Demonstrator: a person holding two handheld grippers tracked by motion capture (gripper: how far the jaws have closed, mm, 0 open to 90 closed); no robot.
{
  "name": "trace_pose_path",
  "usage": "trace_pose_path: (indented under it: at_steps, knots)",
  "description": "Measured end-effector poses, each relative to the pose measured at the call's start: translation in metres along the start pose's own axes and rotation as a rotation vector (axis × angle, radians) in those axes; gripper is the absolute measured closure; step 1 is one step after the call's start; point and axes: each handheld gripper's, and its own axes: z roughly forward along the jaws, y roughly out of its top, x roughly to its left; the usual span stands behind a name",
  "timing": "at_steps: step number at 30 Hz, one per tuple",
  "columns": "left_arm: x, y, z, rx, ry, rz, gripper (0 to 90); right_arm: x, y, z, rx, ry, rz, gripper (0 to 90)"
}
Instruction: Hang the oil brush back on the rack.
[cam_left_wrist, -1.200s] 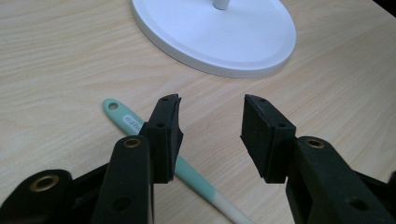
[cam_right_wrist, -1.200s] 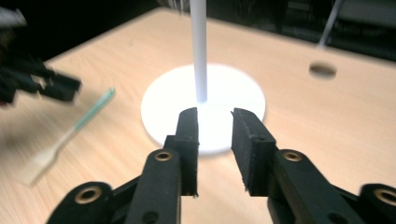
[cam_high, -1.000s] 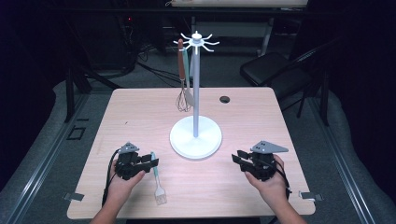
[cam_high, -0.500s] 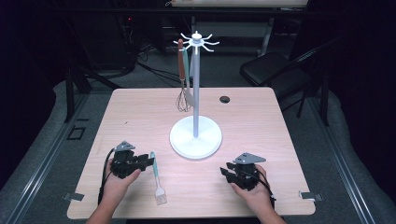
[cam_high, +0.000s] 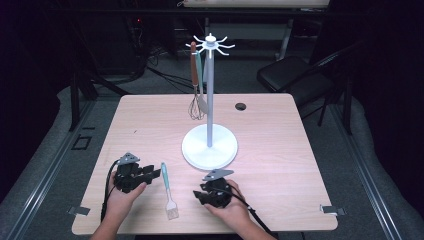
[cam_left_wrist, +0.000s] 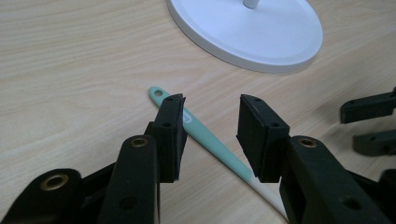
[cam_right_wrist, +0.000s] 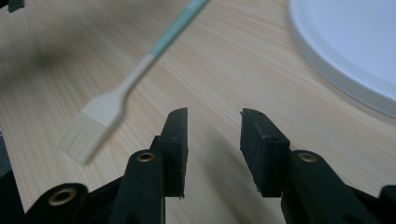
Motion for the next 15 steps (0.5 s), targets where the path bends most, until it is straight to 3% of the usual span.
trace_pose_path:
  at_steps: [6,15]
  knots:
    - [0.002,-0.001,0.001,0.005,0.003,0.0,61.4,0.025,0.022,0.035,0.016,0.038,-0.022,61.9]
    - [0.007,-0.002,-0.001,-0.006,0.016,-0.014,61.4,0.039,0.038,0.064,0.035,0.011,-0.008,58.9]
